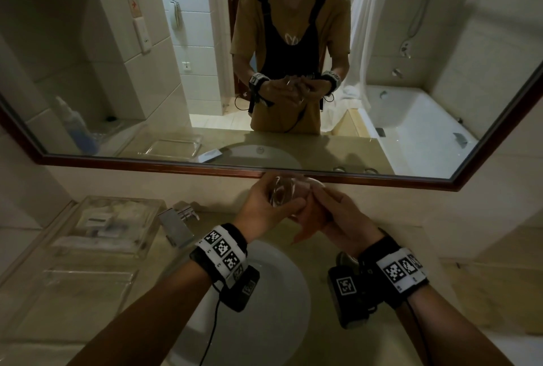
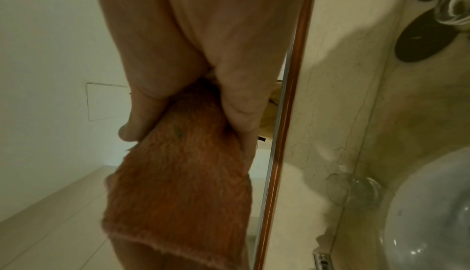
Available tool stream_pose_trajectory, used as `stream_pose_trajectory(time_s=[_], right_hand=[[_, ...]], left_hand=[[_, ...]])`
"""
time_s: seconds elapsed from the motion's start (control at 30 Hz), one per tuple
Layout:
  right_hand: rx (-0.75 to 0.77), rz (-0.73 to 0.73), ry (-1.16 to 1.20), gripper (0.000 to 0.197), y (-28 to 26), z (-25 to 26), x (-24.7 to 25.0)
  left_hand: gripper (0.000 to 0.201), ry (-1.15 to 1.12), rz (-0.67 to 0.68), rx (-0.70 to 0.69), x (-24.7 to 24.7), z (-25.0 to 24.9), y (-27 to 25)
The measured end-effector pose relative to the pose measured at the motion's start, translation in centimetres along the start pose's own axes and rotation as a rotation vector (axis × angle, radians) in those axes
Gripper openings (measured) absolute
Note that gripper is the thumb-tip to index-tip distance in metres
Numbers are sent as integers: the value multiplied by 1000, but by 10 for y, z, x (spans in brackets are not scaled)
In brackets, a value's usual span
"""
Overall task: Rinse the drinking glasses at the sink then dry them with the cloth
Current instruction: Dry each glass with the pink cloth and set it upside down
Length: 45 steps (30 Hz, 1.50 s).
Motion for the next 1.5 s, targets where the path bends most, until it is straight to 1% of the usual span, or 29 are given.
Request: stream_pose_trajectory(time_s=[0.07,0.1,0.13,0.17,0.2,0.23,0.3,0.33,0.4,0.43,0.53,0.63,0.67,0.73,0.8,0.87,0.93,1.07,1.13,1.2,1.23,1.27,1.33,1.37,1.43,1.5], right_hand=[[6,-26,-1,48,0,-1,2],[12,-37,-1,51,0,-2,4],[12,-42,-3,54,0,-3,6],[7,-33,-12,55,0,-4,7],[-8,-13,-20,55,0,-5,6],[-29,10,-32,52,0,-6,6],[-63,57,-60,43,0,-8,3],[-78,66,-70,37,-1,-8,1],[-96,57,-64,28,-1,-10,-4],[-100,38,-62,27,-1,-11,-5],[-71,-59,-81,34,3,-13,-6],[-25,-215,-167,26,6,-17,0],[3,-270,-205,26,6,-18,1],[107,-364,-301,28,1,-16,-3],[235,-451,-371,30,-9,-7,-12],[329,-514,-343,27,-17,-3,-18],[393,-563,-337,28,-20,-5,-19],[425,-626,-379,27,-22,-1,-22],[457,-691,-404,31,-23,6,-21],[480,-760,-410,30,-23,13,-19],[491,-754,-419,30,-24,16,-20],[500,-709,-432,31,-23,16,-23],[486,-561,-452,32,-22,13,-33],[480,-491,-468,30,-22,10,-39],[561,-403,-612,32,-20,5,-48],[666,-326,-810,41,-19,2,-51]], left_hand=[[42,-234,-20,149,-3,-4,2],[44,-368,-36,255,-4,-5,3],[51,-456,-33,352,-4,-6,3],[57,-467,-17,426,-3,-4,5],[58,-440,-5,490,-3,-3,6],[55,-407,20,546,-4,-5,7],[42,-351,54,611,-8,-7,7],[37,-347,47,647,-11,-9,6],[34,-428,3,715,-13,-5,2],[33,-469,-23,716,-14,-2,0],[25,-435,-94,645,-10,11,-1],[35,-414,-127,555,-10,13,-1],[35,-412,-131,528,-11,10,-2],[35,-388,-130,473,-11,8,-3],[42,-375,-144,421,-11,6,-3],[48,-387,-139,401,-13,3,-3],[49,-389,-148,389,-16,-2,-4],[41,-317,-156,332,-18,-5,-3],[36,-278,-150,293,-21,-8,-2],[37,-253,-182,251,-19,-8,-2],[37,-257,-215,229,-17,-7,0],[39,-273,-250,211,-15,-8,2],[45,-325,-316,200,-10,-6,6],[43,-340,-352,202,-9,-5,8],[31,-332,-413,193,-7,-6,13],[31,-318,-409,190,-7,-10,16]])
Point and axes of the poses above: each hand's wrist, its own y-axis towards the middle knuckle, its own x-axis out of the back of the hand, z = x × y, the point moved 3 cm from there along y, towards the middle knuckle, and after that the axes turned 9 degrees about -y, right-handed, at the moved point
